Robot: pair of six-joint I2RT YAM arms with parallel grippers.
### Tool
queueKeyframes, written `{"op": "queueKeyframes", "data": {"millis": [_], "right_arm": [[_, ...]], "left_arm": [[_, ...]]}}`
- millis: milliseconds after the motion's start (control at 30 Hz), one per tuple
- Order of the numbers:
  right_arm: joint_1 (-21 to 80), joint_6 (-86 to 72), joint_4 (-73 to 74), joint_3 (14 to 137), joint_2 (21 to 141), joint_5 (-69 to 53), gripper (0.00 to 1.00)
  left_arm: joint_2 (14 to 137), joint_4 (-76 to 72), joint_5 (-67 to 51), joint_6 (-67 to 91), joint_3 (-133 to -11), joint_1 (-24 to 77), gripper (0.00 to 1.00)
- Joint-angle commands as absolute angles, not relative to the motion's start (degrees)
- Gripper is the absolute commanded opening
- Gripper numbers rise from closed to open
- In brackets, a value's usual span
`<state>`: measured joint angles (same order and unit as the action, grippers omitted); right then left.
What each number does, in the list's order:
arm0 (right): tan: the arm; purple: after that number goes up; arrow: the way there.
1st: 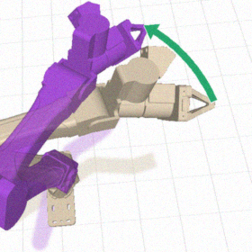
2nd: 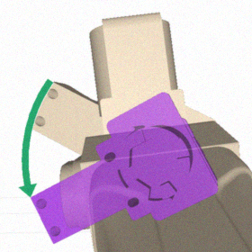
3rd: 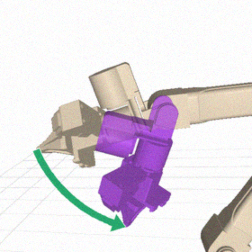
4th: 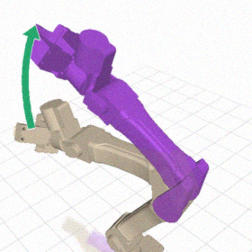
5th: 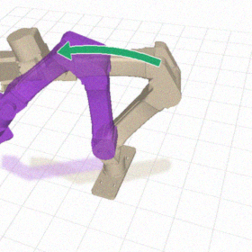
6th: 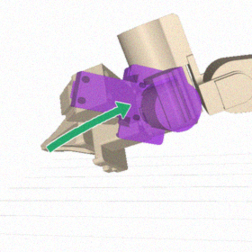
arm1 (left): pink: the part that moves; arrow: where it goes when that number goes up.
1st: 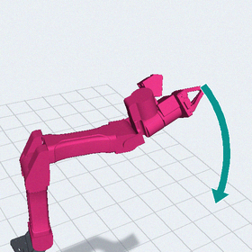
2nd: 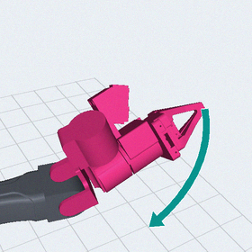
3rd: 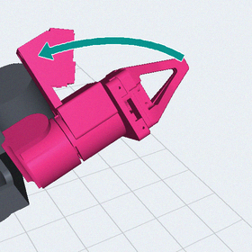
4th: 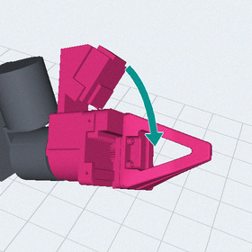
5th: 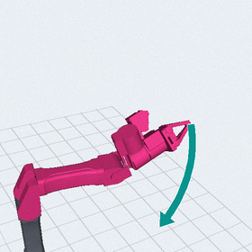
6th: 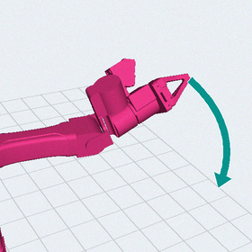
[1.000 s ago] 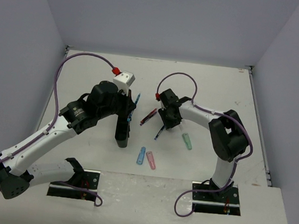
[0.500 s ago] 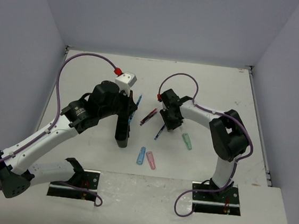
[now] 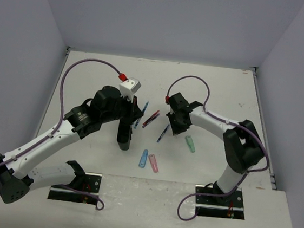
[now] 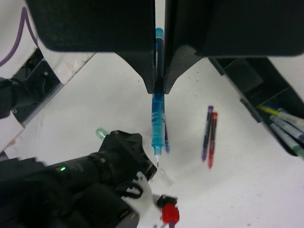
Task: Sort the stationery into containers
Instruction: Close the pen cap on the pen.
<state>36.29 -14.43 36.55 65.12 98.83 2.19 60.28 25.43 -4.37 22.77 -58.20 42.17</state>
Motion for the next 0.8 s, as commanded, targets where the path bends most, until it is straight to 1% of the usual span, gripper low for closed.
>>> {"op": "queueKeyframes", "data": {"millis": [0, 100, 167, 233, 267, 333, 400, 500, 767], "right_arm": [[36.04, -23.80, 31.92, 62.92, 77.32, 0.32, 0.00], [36.04, -30.82, 26.08, 58.53, 67.52, 0.18, 0.00], [36.12, -35.72, 17.38, 54.56, 56.76, -0.03, 0.00], [36.12, -42.40, 7.44, 46.54, 47.41, -1.85, 0.00], [36.12, -44.66, 1.56, 42.80, 42.92, -2.64, 0.00], [36.54, -45.35, -20.10, 34.91, 31.53, -7.45, 0.00], [37.32, -45.07, -25.60, 30.88, 28.37, -6.42, 0.00], [37.44, -44.35, -25.45, 31.70, 27.17, -9.00, 0.00], [37.70, -46.30, -27.64, 32.17, 29.08, -13.22, 0.00]], "left_arm": [[56.53, 12.75, -17.64, 22.69, -52.72, 42.34, 0.00], [55.04, 4.30, -23.67, 25.03, -47.72, 43.05, 0.00], [54.28, -5.10, -26.87, 27.30, -44.93, 44.01, 0.00], [53.87, -10.41, -28.44, 28.73, -42.55, 45.36, 0.00], [53.74, -12.85, -29.07, 29.56, -41.50, 45.89, 0.00], [53.45, -20.54, -31.21, 32.24, -38.77, 46.73, 0.00], [53.29, -26.57, -32.39, 34.68, -36.74, 47.13, 0.00], [53.78, -32.30, -32.89, 36.59, -35.33, 48.18, 0.00], [58.34, -36.02, -32.97, 37.34, -37.42, 49.67, 0.00]]}}
